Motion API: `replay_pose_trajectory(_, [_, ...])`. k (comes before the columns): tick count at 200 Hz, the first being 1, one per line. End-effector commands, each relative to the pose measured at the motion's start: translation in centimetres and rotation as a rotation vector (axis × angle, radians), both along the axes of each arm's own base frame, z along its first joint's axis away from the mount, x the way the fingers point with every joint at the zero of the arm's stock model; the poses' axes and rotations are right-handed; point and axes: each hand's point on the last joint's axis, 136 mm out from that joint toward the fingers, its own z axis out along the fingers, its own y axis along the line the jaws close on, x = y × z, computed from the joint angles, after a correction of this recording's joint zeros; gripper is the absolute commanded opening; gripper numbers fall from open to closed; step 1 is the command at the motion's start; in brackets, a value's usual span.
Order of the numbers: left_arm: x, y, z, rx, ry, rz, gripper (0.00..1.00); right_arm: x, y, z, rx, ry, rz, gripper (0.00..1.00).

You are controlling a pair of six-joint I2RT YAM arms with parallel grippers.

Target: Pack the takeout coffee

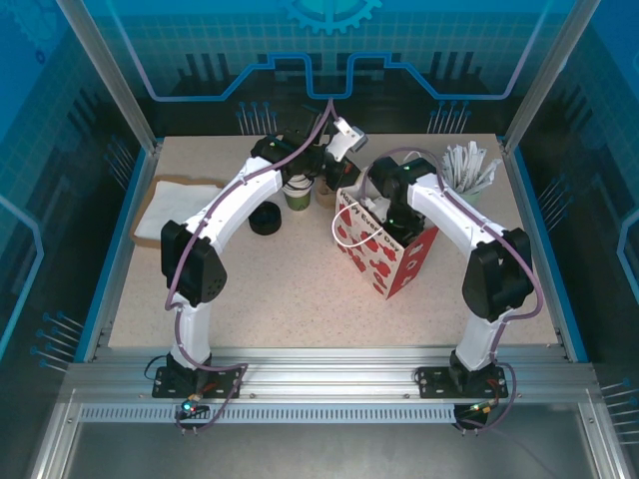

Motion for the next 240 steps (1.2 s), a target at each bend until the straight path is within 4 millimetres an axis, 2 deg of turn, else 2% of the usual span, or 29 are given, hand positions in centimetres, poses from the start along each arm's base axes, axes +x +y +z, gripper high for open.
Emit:
replay_pose_trajectory(1, [-1.0, 0.5, -0.1, 0.008, 0.026, -0.015, 0.00, 1.4, -1.6, -1.0, -0.096, -0.053, -0.017, 0.47])
replay_pose_trajectory(32, [-1.0, 0.6, -0.1, 0.008, 0.026, -0.016, 0.00, 1.0, -1.0, 1.5, -0.055, -0.105, -0.008, 0.67])
replay_pose_trajectory(65, [-1.0, 0.6, -0.1, 0.007, 0.027, -0.013, 0.00, 0.4, -0.3, 3.1, -0.007, -0.131, 0.006, 0.77])
replay_pose_trajectory(128, [-1.0, 0.6, -0.1, 0.007, 0.028, -0.014, 0.00, -0.1, 0.3, 4.8, 0.040, -0.165, 0.018, 0.81])
replay_pose_trajectory(240, [-1.0, 0.5, 0.1, 0.005, 0.024, -0.014, 0.00, -0.9, 1.5, 11.3, 0.212, -0.316, 0.035, 0.83])
